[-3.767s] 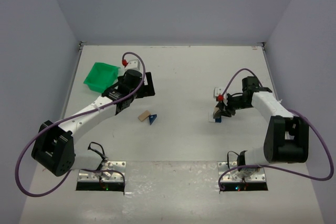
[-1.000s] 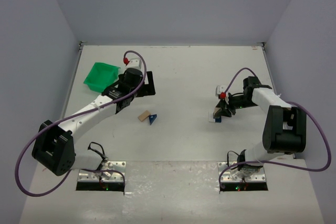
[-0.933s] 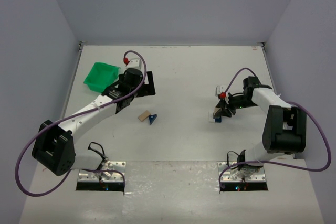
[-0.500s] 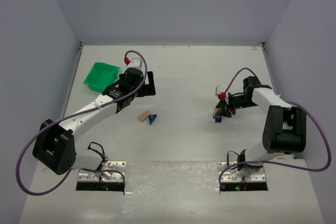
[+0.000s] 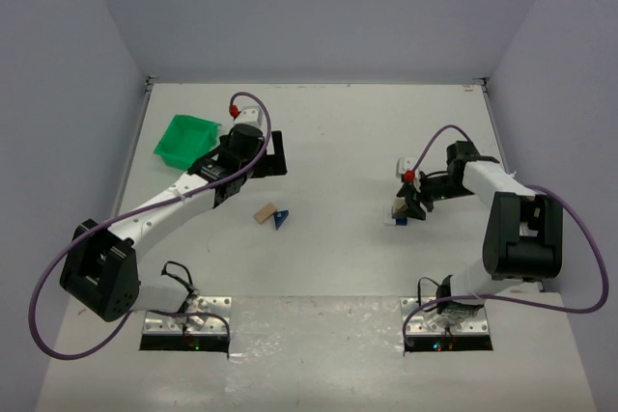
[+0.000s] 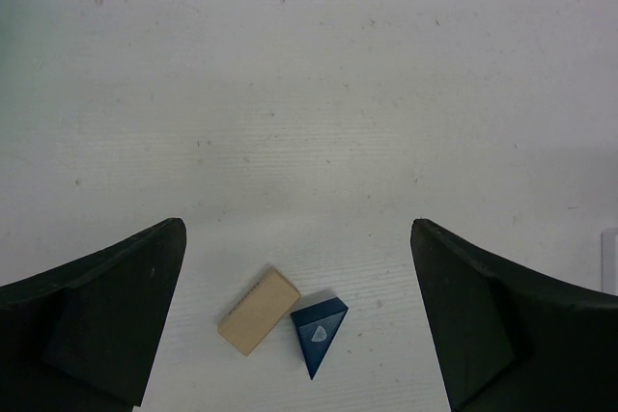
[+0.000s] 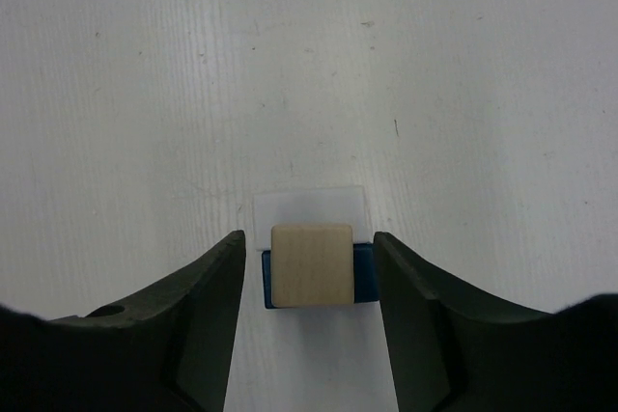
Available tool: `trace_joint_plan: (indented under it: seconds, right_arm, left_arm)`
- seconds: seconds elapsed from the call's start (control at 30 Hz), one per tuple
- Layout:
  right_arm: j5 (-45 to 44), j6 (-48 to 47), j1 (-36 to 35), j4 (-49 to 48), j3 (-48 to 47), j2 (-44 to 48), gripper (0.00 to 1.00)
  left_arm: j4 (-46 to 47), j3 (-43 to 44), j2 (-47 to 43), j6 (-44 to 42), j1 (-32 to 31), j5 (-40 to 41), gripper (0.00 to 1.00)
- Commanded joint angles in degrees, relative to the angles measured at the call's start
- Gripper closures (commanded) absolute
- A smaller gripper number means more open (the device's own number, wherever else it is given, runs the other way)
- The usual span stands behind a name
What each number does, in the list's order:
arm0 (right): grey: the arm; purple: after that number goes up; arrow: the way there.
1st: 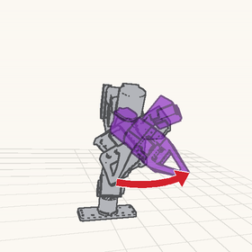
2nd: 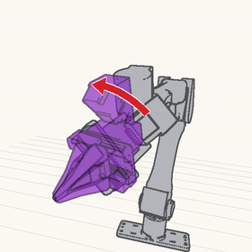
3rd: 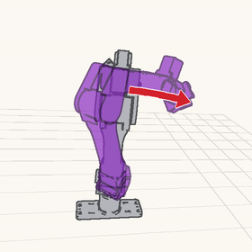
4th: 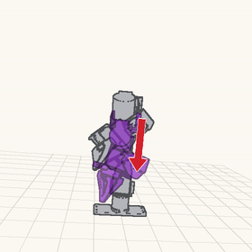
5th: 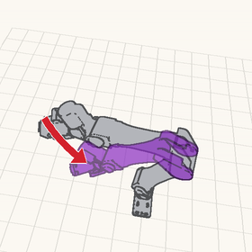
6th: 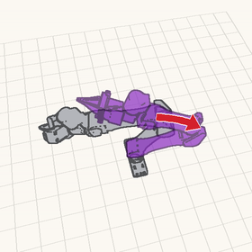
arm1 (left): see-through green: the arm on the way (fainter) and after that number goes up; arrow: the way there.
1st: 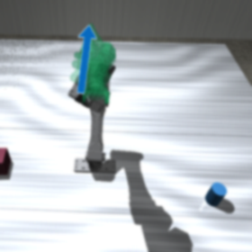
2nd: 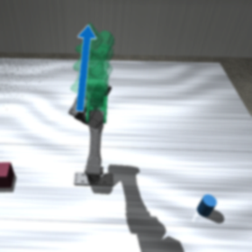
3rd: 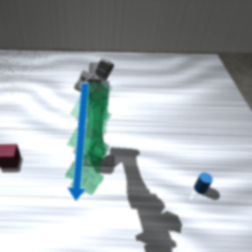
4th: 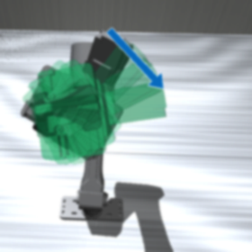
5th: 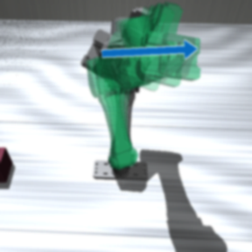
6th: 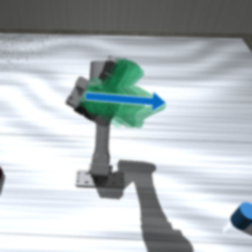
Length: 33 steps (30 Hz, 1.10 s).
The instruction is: Build the wood block tower
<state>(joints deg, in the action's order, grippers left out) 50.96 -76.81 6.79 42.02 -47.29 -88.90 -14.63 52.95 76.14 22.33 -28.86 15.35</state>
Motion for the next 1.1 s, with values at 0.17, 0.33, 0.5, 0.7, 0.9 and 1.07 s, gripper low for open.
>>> trace_joint_plan:
  seconds: [0.17, 0.33, 0.5, 0.7, 0.9, 1.07]
  right_arm:
    - [1.33, 0.57, 0.27, -0.89, -2.49, 1.68, 0.12]
    - [2.68, 0.52, 0.33, 0.43, -3.08, 4.59, 0.01]
    - [6.13, 2.38, 0.24, 1.09, -5.06, 9.62, 0.01]
    - [18.38, 15.01, -0.13, -6.00, -8.73, 15.11, 0.01]
    - [11.37, 54.78, -4.46, -41.24, -6.57, 19.05, 0.01]
    - [-20.51, 73.96, -11.88, -40.14, -15.71, 15.70, 0.01]
  left_arm:
    - [1.47, 2.19, -0.35, -0.68, -0.32, -1.11, 0.00]
    - [1.62, 1.92, -0.90, -0.06, -0.32, -2.52, 0.00]
    - [1.87, 0.69, -2.88, 1.71, -0.31, -2.02, 0.00]
    - [5.14, -1.63, -5.86, 3.70, -0.42, -3.79, 0.00]
    - [5.70, -0.60, -7.75, 5.21, -0.67, 2.41, 0.00]
    - [7.63, 0.22, -8.29, 6.08, -0.67, 7.58, 0.00]
